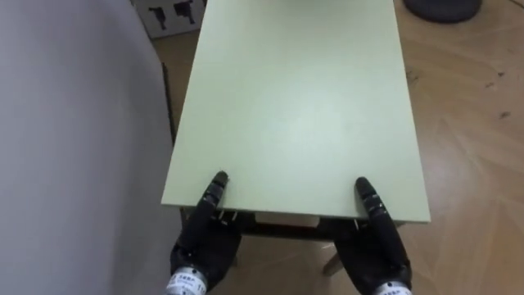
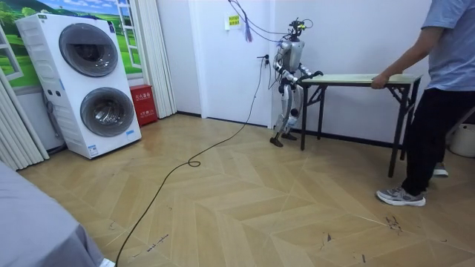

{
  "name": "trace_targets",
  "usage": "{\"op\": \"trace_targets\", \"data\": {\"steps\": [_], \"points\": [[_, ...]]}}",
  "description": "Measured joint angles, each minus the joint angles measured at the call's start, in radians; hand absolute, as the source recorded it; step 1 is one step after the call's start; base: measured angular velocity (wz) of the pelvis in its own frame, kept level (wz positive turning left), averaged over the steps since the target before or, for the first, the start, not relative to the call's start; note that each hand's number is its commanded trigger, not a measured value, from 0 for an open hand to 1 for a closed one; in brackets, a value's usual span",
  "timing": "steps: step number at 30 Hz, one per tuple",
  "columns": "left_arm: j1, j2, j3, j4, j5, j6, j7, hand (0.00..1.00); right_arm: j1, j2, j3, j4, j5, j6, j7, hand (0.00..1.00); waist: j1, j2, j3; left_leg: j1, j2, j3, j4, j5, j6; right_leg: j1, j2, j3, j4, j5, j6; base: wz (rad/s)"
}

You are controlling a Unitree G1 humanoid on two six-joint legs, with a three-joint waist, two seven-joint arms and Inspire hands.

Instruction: Move table with human

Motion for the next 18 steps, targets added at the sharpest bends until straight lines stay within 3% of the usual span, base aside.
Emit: {"op": "trace_targets", "data": {"steps": [3,8,10,12,18], "points": [[0.001,0.001,-0.003,0.000,-0.001,0.000,0.016,1.00,0.000,-0.002,0.003,0.000,0.005,0.001,-0.020,1.00,0.015,-0.016,0.0008,0.026,0.002,-0.004,-0.011,0.000,0.000,0.051,0.013,0.005,-0.044,0.004,0.003,0.40],[0.001,0.003,0.001,0.000,0.006,0.000,0.037,1.00,-0.010,-0.006,0.000,0.000,-0.004,0.013,-0.047,1.00,0.059,-0.020,0.0004,0.039,-0.001,-0.038,-0.027,0.001,-0.002,0.074,0.029,0.022,-0.083,0.015,0.000,0.21],[0.001,0.003,0.008,0.000,0.006,0.000,0.040,1.00,-0.010,0.005,-0.005,0.000,-0.013,0.022,-0.052,1.00,0.067,-0.020,0.0006,0.046,0.000,-0.082,-0.035,0.005,-0.009,0.065,0.056,0.055,-0.108,0.012,-0.010,0.27],[0.004,0.004,0.011,0.002,-0.001,0.008,0.046,1.00,-0.010,0.001,-0.010,0.001,-0.016,0.030,-0.058,1.00,0.064,-0.013,0.0004,0.050,0.001,-0.135,-0.041,0.013,-0.022,0.036,0.105,0.098,-0.162,0.050,-0.046,0.44],[0.026,0.002,0.031,0.001,-0.004,0.055,0.048,1.00,-0.005,-0.024,-0.004,0.001,-0.006,0.046,-0.059,1.00,0.079,-0.017,-0.0001,0.118,0.003,-0.139,-0.142,0.036,-0.044,0.118,0.117,0.067,-0.216,0.065,-0.053,0.25]]}}
